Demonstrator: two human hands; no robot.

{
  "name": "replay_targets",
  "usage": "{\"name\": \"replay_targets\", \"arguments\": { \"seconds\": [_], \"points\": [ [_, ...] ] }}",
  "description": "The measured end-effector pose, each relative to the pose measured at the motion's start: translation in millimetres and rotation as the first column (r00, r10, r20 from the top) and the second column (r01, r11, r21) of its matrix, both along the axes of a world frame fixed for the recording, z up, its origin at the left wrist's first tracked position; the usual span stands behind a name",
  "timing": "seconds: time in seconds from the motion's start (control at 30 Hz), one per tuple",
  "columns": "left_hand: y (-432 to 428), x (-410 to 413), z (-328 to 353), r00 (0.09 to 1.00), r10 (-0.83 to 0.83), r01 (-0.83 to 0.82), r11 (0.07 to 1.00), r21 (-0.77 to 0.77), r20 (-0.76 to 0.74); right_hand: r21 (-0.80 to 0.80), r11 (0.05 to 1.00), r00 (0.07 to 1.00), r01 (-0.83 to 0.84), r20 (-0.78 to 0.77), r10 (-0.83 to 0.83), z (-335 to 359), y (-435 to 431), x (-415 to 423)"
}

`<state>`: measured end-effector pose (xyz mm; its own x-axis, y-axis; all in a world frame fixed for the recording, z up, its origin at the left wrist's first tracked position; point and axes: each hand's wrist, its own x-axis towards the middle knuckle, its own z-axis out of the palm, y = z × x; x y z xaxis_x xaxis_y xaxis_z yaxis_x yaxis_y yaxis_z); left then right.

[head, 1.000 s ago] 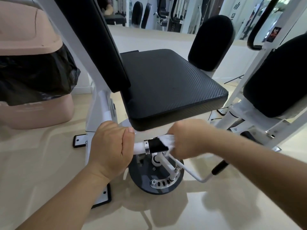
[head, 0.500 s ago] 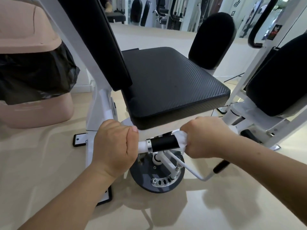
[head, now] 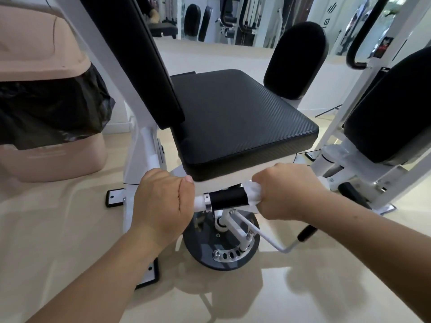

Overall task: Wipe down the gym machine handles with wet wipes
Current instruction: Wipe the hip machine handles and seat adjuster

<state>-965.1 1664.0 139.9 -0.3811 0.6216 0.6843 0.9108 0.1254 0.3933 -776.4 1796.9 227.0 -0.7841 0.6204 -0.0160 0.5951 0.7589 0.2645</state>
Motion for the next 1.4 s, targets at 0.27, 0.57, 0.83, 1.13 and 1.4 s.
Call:
{"name": "replay_targets", "arguments": {
  "seconds": [0.27, 0.57, 0.83, 1.13, 1.4],
  "points": [
    [3.8, 5.1, 0.7, 0.998, 0.047, -0.049, 0.996, 0.074, 0.029, 0.024, 0.988, 0.983, -0.151, -0.099, 0.153, -21.1, -58.0, -63.2],
    [-1.1, -0.2, 4.8, 0.999, -0.039, 0.038, 0.996, 0.076, 0.012, -0.038, 0.983, 0.982, -0.180, -0.070, 0.177, -9.9, -28.9, -38.1],
    [1.1, 8.0, 5.3, 0.997, 0.071, -0.070, 0.997, -0.013, 0.026, -0.301, 0.942, 0.952, 0.151, 0.302, -0.057, 17.0, -0.2, -34.7],
    [-8.4, 4.8, 12.2, 0.998, -0.026, 0.030, 0.998, -0.051, 0.062, -0.021, 0.988, 0.982, -0.154, -0.113, 0.151, -10.8, -27.1, -31.7],
    [-7.5, 57.5, 47.0, 0.952, -0.264, 0.277, 0.958, 0.075, -0.153, -0.603, 0.770, 0.730, 0.209, -0.428, -0.533, -36.1, 16.9, 77.3]
  ]
}}
